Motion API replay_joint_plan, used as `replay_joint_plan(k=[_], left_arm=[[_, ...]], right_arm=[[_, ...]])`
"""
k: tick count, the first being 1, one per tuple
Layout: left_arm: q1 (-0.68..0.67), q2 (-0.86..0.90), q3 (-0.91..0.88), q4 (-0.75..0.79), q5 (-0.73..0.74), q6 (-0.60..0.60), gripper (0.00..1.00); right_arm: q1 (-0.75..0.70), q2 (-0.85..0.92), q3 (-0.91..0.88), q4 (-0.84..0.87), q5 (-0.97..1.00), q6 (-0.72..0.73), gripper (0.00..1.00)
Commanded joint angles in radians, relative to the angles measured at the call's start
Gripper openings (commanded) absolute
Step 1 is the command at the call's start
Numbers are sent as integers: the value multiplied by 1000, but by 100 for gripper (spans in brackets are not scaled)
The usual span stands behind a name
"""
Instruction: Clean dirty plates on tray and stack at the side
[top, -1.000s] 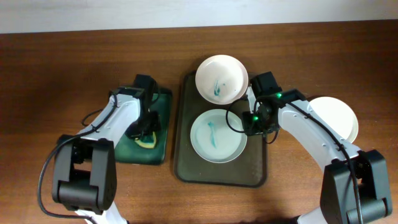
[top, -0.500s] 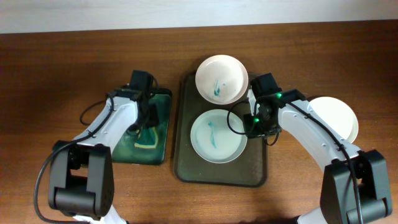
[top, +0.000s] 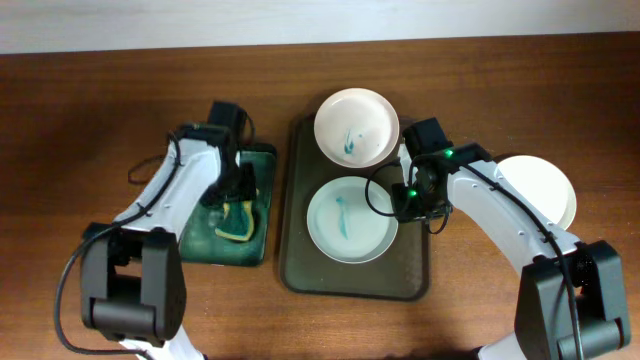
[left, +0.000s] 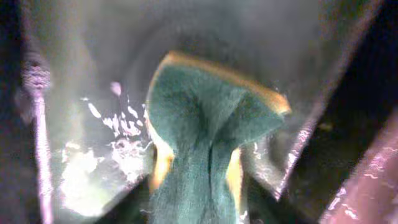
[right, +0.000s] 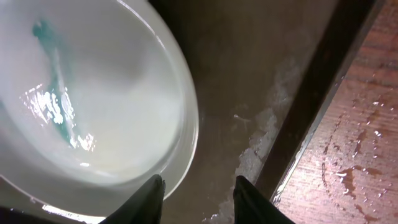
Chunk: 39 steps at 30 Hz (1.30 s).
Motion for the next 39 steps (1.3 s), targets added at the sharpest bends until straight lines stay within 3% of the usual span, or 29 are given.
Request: replay_joint_plan(k=[1, 2, 4, 11, 16, 22, 27, 32, 35, 39], left_arm=[[3, -3, 61, -76, 17, 8, 72], [2, -3, 45, -76, 17, 8, 72], [2, 1, 2, -54, 18, 4, 62], [-13, 14, -243, 233, 40, 1, 0], [-13, -13, -169, 150, 40, 1, 0], [-14, -108, 141, -69, 140, 2, 0], [-64, -117, 184, -39, 257, -6, 0], [-160, -89, 184, 6, 257, -65, 0], [-229, -28, 184, 27, 259, -126, 0], [-306, 92, 184, 110, 380, -143, 0]], right_arm=[[-26, -17, 18, 2, 9, 9, 39], [-40, -17, 18, 2, 9, 9, 40], [-63, -17, 18, -1, 7, 8, 41], [-66, -15, 17, -9, -75, -56, 42], [-66, 3, 17, -8, -76, -73, 42], [-66, 76, 17, 35, -116, -106, 41], [-66, 168, 17, 91, -190, -117, 26], [-66, 241, 17, 137, -151, -40, 4], [-66, 250, 17, 146, -145, -17, 4], [-66, 250, 17, 146, -145, -18, 4]])
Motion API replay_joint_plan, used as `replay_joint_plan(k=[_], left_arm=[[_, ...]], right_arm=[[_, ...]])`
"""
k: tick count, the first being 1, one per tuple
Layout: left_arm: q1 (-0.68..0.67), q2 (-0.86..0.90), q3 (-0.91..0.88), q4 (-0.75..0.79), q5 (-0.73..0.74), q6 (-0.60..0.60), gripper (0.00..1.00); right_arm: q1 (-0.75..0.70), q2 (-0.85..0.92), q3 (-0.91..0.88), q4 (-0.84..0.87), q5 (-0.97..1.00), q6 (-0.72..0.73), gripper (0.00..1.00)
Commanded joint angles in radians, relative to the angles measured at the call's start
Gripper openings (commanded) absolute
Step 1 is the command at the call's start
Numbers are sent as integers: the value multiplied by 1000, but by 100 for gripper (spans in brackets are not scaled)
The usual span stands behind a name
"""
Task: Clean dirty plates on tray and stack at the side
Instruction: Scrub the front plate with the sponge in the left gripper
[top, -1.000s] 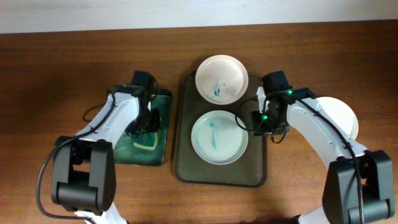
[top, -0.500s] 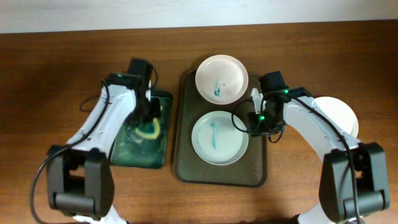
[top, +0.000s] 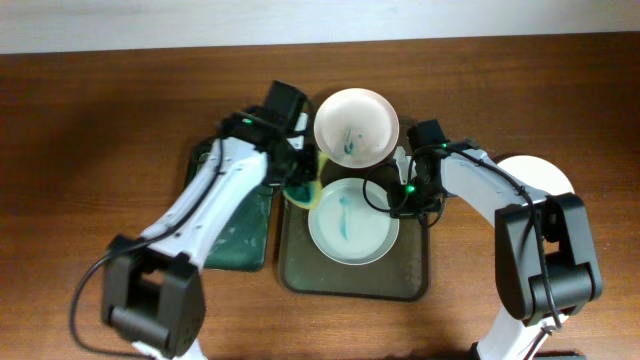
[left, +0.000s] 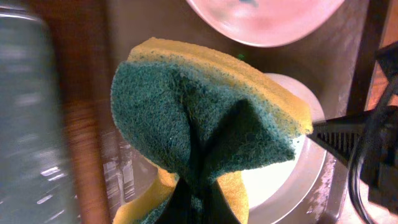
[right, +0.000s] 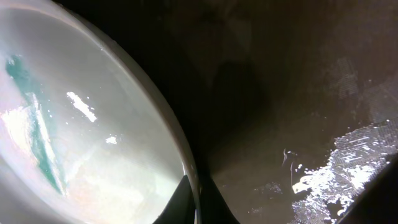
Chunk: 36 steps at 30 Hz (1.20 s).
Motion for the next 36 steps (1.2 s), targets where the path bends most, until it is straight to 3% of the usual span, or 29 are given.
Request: replay_joint_plan(k=[1, 8, 14, 19, 22, 24, 28, 30, 36], left_arm=[[-62, 111, 5, 63, 137, -46, 0], [-185, 323, 5, 196, 207, -105, 0], [-181, 378, 29, 89, -48, -192, 0], [-161, 376, 134, -135, -314, -191, 0], [-162, 376, 149, -192, -359, -191, 0], [-164, 376, 148, -199, -325, -191, 0], [-195, 390, 138, -70, -39, -118, 0], [-227, 416, 136, 28, 193, -103, 0], [-240, 421, 136, 75, 475, -63, 0]], right_arm=[[5, 37, 10, 11, 36, 31, 4], [5, 37, 10, 11, 36, 31, 4], [4, 37, 10, 6, 36, 58, 4], [3, 37, 10, 11, 36, 92, 4], [3, 37, 10, 11, 36, 117, 4], [3, 37, 10, 12, 36, 117, 4], [3, 37, 10, 18, 36, 130, 4], [3, 37, 10, 18, 36, 136, 4], [3, 37, 10, 19, 36, 136, 4]])
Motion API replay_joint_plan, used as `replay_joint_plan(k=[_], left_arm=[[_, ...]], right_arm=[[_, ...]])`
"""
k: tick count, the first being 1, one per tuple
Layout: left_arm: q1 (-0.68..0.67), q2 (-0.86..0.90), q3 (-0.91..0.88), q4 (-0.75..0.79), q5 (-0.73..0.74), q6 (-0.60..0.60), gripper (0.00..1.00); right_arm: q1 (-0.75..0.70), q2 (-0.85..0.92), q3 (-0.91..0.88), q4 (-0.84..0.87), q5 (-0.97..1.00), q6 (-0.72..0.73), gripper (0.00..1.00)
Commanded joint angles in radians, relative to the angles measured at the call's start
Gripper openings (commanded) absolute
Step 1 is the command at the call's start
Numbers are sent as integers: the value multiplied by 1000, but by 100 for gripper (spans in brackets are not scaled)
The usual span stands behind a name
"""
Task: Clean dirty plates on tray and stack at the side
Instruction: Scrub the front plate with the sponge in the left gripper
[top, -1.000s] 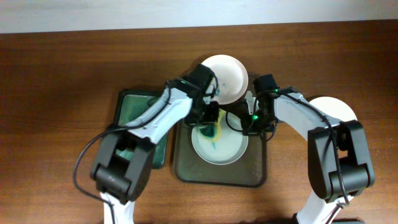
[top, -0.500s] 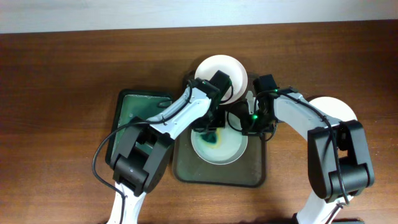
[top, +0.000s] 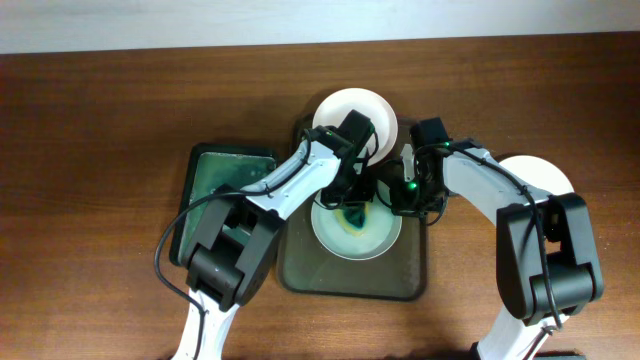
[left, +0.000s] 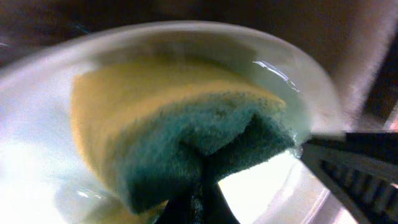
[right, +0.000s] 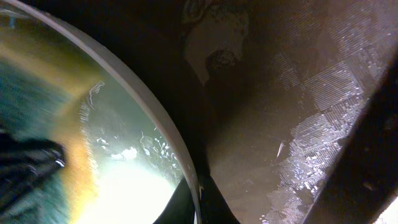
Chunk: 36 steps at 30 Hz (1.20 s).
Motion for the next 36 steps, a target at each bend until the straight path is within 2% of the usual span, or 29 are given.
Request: replay_joint_plan(k=[1, 6, 9, 10, 13, 20, 25, 28, 30, 31, 33, 36], left_arm=[[-53, 64, -15, 9, 325, 63, 0], [-49, 62, -14, -95, 271, 72, 0], [-21, 51, -12, -200, 35, 70, 0], [-8, 43, -12, -235, -89, 66, 0], [19, 23, -12, -276, -358, 21, 0], [29, 6, 2, -266, -594, -79, 0], [29, 6, 2, -252, -822, -146, 0], [29, 6, 2, -205, -751, -145, 0], [26, 8, 1, -142, -552, -119, 0], [22, 13, 1, -78, -357, -52, 0], [17, 26, 1, -18, -159, -15, 0], [5, 42, 1, 4, -29, -15, 0]], right_arm=[[13, 35, 3, 17, 17, 29, 4], [13, 35, 3, 20, 18, 29, 4], [13, 35, 3, 22, 18, 29, 4], [13, 35, 3, 24, 18, 29, 4], [13, 35, 3, 25, 18, 29, 4], [12, 35, 3, 24, 40, 29, 4], [12, 35, 3, 24, 40, 29, 4], [12, 35, 3, 24, 40, 29, 4], [13, 35, 3, 24, 40, 29, 4], [12, 35, 3, 24, 40, 29, 4], [13, 35, 3, 23, 40, 29, 4], [13, 35, 3, 23, 40, 28, 4]])
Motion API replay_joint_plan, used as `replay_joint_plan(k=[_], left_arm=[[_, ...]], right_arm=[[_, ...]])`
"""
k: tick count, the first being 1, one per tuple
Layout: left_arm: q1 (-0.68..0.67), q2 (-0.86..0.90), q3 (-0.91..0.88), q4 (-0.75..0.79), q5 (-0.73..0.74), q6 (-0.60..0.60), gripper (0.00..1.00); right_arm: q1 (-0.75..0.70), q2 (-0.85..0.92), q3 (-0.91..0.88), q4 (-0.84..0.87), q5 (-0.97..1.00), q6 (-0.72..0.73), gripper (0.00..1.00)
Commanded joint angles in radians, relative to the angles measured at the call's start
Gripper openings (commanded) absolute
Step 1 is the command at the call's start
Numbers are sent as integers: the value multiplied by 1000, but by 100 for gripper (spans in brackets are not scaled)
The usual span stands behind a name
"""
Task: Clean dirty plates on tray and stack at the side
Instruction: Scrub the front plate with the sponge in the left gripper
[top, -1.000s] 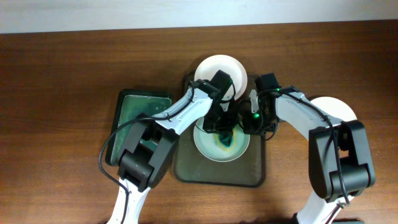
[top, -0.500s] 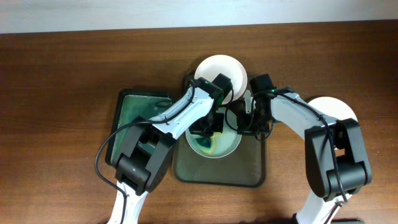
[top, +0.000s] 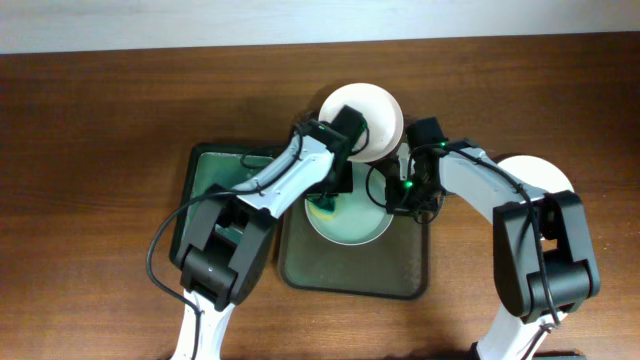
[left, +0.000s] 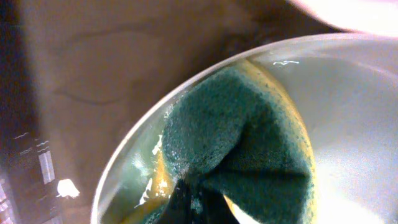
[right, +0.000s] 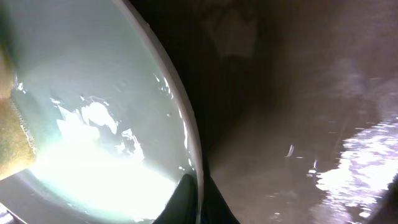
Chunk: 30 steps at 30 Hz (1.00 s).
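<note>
Two white plates lie on the dark tray (top: 355, 275). The far plate (top: 372, 118) keeps a teal streak, partly hidden by my left wrist. The near plate (top: 365, 225) looks wet and free of streaks. My left gripper (top: 325, 197) is shut on a green-and-yellow sponge (top: 322, 206), which presses on the near plate's left side. In the left wrist view the sponge (left: 249, 143) sits inside the plate's rim (left: 143, 143). My right gripper (top: 396, 197) is shut on the near plate's right rim, with the fingertips (right: 186, 202) astride the rim (right: 186, 124).
A green basin (top: 215, 190) with water stands left of the tray. At the right table edge sits a white plate (top: 548, 185), partly under my right arm. My left arm reaches across the tray's left edge. Brown tabletop lies all round.
The sponge has gone from the middle of the near plate to its left side. The teal-yellow smear seen there has gone. My right gripper still clamps the right rim.
At first my left gripper held the sponge in the green basin and my right gripper stood open round the near plate's rim. Then the sponge was over the tray's left edge and the right gripper shut. Then it rubbed the plate's middle, now its left side.
</note>
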Motion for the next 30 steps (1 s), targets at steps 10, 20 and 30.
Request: replay_joint_plan(k=[10, 20, 30], left_arm=[[-71, 64, -14, 87, 453, 91, 0], [-54, 63, -13, -160, 132, 90, 0], [76, -10, 137, -331, -35, 75, 0]], right_arm=[[5, 22, -4, 1, 73, -12, 4], [5, 22, -4, 0, 72, -12, 4], [5, 22, -4, 0, 73, -12, 4]])
